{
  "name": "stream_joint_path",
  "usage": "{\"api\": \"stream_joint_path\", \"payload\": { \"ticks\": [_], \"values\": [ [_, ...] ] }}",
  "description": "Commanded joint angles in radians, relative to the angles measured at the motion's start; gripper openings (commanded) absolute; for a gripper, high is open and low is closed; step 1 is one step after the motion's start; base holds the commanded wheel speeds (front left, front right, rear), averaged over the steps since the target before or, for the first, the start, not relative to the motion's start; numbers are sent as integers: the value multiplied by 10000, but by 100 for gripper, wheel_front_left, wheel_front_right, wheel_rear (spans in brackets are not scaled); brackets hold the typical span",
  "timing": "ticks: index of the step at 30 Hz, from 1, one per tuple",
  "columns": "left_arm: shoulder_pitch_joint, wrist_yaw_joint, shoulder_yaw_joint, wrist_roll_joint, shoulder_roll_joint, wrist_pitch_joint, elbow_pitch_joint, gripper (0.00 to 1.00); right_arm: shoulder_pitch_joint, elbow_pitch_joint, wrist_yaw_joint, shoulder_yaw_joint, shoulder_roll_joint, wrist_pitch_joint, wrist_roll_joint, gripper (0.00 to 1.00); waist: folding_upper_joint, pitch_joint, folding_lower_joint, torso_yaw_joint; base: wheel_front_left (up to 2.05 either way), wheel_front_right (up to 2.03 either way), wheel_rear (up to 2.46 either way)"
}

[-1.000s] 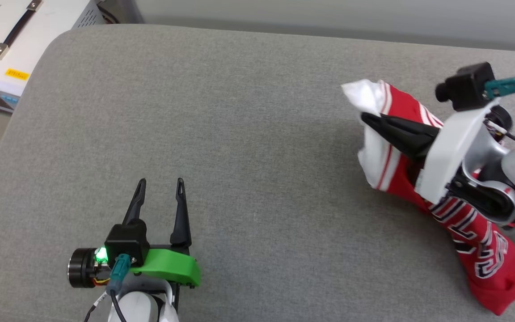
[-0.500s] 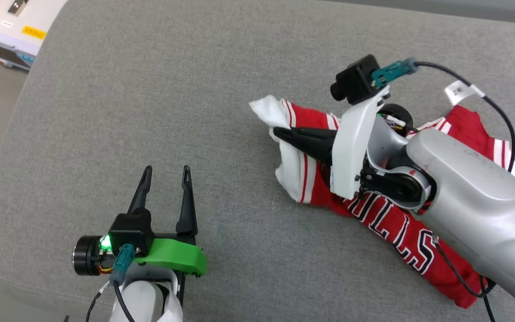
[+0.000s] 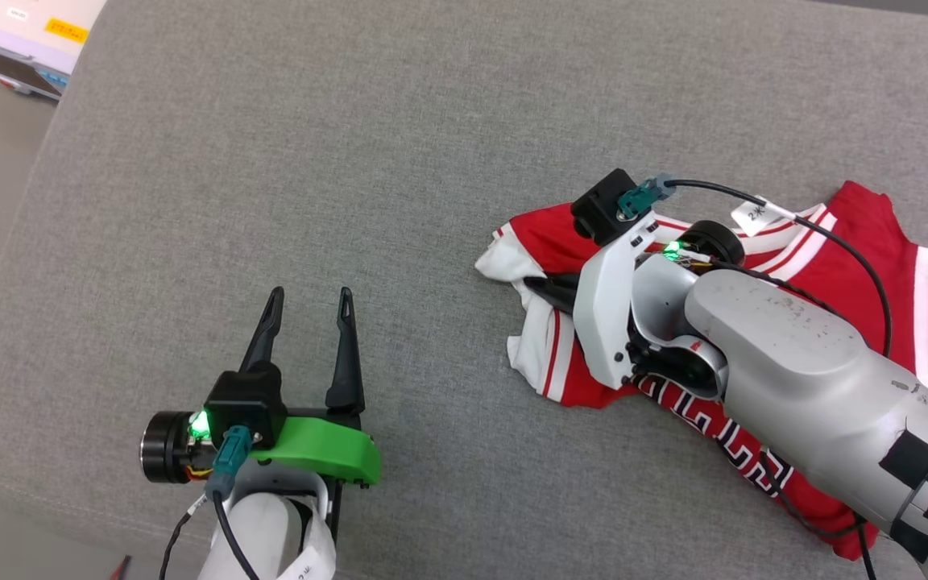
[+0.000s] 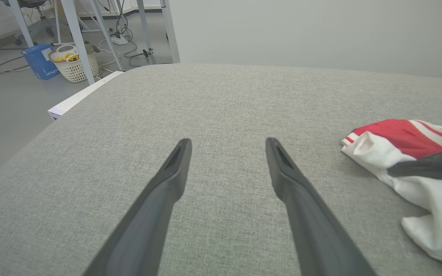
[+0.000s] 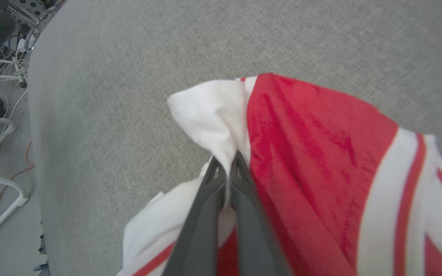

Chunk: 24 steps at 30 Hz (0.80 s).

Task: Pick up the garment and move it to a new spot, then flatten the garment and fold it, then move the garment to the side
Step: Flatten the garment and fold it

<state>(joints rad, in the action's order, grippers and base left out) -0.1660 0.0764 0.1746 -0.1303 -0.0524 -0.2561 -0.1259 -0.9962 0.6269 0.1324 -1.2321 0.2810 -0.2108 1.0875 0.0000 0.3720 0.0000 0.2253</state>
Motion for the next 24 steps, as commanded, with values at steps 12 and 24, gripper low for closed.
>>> {"api": "stream_joint_path", "payload": {
  "ticks": [12,24],
  "values": [
    [648,-214,-708,488,-29,-57,14,100,854,-1698,-17,685,1535,4326,-211,100,0,-1619,0,-756,0,0,0],
    [272,-787,-1274,707,-588,-57,226,100,4697,-2967,-17,7879,1300,4723,-4834,100,0,-2214,0,-1539,0,0,0]
  ]
}}
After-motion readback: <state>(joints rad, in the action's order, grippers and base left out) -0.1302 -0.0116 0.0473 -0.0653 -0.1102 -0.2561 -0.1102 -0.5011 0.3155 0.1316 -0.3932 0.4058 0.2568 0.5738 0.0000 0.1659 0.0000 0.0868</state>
